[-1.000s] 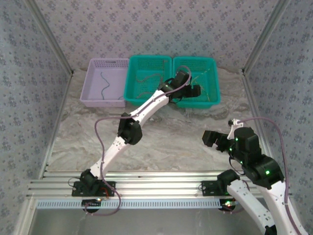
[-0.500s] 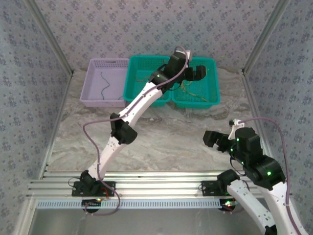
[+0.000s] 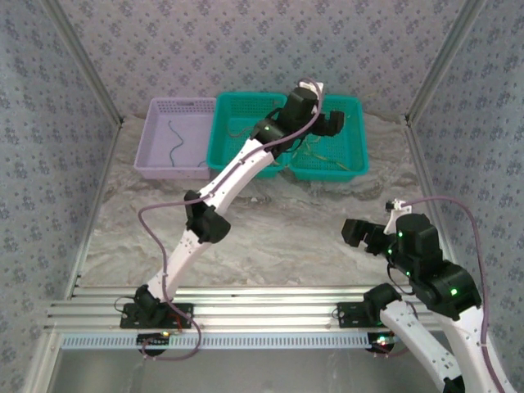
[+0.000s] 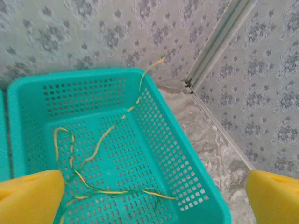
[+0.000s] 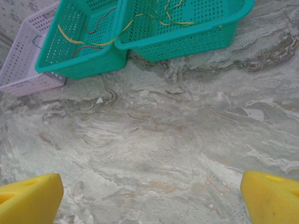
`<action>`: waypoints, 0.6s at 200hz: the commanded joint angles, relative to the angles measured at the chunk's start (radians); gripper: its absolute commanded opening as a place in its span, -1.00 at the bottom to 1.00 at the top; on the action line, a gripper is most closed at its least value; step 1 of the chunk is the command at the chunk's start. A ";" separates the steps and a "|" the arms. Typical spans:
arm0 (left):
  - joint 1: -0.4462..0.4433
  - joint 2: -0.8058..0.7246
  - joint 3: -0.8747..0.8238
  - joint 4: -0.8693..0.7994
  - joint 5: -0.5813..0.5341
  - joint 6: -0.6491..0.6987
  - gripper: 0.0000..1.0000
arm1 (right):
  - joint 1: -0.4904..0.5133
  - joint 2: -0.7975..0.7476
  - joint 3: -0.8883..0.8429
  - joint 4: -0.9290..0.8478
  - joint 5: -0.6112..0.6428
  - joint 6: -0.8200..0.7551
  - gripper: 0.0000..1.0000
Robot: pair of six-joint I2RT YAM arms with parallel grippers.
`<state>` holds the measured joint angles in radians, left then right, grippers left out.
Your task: Untangle the cables
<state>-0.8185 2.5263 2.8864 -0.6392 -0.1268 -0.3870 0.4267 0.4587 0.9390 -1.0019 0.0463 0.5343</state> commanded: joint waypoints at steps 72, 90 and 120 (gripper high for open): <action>0.033 -0.642 -0.592 -0.149 -0.371 0.229 1.00 | -0.151 0.226 -0.007 0.237 0.153 -0.109 1.00; 0.069 -0.838 -0.903 -0.045 -0.369 0.196 1.00 | -0.290 0.295 -0.053 0.369 0.093 -0.069 1.00; 0.181 -1.080 -1.261 0.003 -0.387 0.134 1.00 | -0.439 0.426 -0.137 0.565 0.107 0.087 1.00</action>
<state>-0.7120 1.5833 1.8282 -0.6907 -0.4534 -0.2108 0.0677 0.7963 0.8703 -0.6426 0.1261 0.4988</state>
